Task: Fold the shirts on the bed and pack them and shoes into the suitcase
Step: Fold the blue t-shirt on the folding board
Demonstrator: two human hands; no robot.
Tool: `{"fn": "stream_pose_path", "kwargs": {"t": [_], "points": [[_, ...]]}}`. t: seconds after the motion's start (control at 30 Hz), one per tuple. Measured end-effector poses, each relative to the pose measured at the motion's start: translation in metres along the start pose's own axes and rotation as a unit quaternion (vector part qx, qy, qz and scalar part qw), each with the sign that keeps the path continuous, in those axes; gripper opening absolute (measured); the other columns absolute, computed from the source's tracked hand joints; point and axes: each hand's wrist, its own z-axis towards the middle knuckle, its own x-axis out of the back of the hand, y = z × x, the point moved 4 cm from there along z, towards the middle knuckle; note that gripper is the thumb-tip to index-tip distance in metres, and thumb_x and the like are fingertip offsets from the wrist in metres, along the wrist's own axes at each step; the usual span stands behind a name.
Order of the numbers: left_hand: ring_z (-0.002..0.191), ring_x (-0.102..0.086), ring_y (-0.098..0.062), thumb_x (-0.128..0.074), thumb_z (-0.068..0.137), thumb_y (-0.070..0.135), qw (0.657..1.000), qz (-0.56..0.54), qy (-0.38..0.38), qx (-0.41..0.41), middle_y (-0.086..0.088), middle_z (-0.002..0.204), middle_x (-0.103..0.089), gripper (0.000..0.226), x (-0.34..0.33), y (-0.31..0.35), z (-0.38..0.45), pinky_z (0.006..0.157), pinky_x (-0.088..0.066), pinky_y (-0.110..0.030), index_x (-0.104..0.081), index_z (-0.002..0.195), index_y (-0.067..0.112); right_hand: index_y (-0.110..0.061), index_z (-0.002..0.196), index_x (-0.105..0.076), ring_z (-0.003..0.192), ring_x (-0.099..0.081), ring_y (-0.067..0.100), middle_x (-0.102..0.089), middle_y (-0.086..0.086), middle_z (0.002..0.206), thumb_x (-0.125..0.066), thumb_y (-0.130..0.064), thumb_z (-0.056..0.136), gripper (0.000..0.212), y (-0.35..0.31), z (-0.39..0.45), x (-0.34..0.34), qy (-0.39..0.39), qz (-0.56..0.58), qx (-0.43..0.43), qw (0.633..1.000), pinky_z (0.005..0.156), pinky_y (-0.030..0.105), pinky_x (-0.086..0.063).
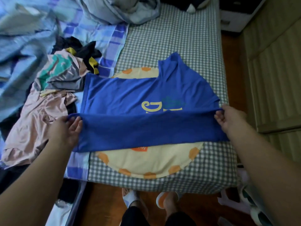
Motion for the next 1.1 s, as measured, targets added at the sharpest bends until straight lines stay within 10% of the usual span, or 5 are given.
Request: {"fn": "stream_pose_path", "kwargs": {"t": [0.1, 0.43, 0.87, 1.0, 1.1], "points": [[0.095, -0.062, -0.017, -0.039, 0.105, 0.015, 0.991, 0.114, -0.026, -0.061, -0.004, 0.123, -0.053, 0.044, -0.012, -0.028, 0.006, 0.081, -0.056, -0.031, -0.039, 0.149, 0.009, -0.013, 0.094, -0.061, 0.069, -0.063, 0.019, -0.064, 0.007, 0.085, -0.066, -0.026, 0.094, 0.014, 0.034, 0.006, -0.012, 0.031, -0.104, 0.088, 0.99, 0.06, 0.033, -0.055], [0.027, -0.028, -0.009, -0.05, 0.101, 0.04, 0.987, 0.089, 0.104, 0.088, 0.003, 0.045, -0.031, 0.029, 0.071, -0.154, 0.033, 0.034, -0.026, -0.012, -0.037, 0.082, 0.022, -0.015, 0.089, -0.059, 0.062, -0.059, 0.009, -0.064, 0.001, 0.078, -0.068, -0.023, 0.097, 0.014, 0.143, 0.015, 0.034, 0.07, 0.036, -0.067, 0.995, 0.056, 0.022, -0.049], [0.043, -0.054, -0.02, -0.051, 0.083, 0.011, 0.945, 0.149, 0.275, 0.101, -0.012, 0.074, -0.054, 0.017, 0.107, -0.156, -0.058, 0.047, -0.044, -0.026, -0.053, 0.099, 0.008, 0.0, 0.134, -0.049, 0.084, -0.056, 0.019, -0.061, 0.017, 0.119, -0.058, -0.019, 0.101, 0.039, 0.132, -0.008, 0.104, 0.192, -0.118, -0.055, 0.973, 0.069, 0.013, -0.05], [0.116, -0.051, -0.048, -0.06, 0.083, 0.032, 0.811, 0.534, 0.213, -0.103, -0.029, 0.126, -0.052, 0.053, 0.103, -0.128, -0.058, 0.103, -0.042, -0.053, -0.052, 0.125, 0.001, -0.004, 0.136, -0.051, 0.126, -0.046, 0.042, -0.045, 0.025, 0.141, -0.062, -0.018, 0.096, 0.044, 0.13, -0.047, 0.054, 0.149, -0.355, 0.231, 0.893, 0.107, 0.05, -0.038], [0.111, -0.051, -0.046, -0.058, 0.091, 0.021, 0.596, 0.687, 0.034, -0.415, -0.027, 0.125, -0.054, 0.045, 0.059, -0.103, -0.027, 0.1, -0.037, -0.052, -0.056, 0.132, 0.002, -0.005, 0.13, -0.06, 0.118, -0.048, 0.043, -0.056, 0.02, 0.132, -0.062, -0.02, 0.094, 0.039, 0.149, -0.063, -0.04, -0.077, -0.493, 0.486, 0.718, 0.1, 0.052, -0.039]]}}
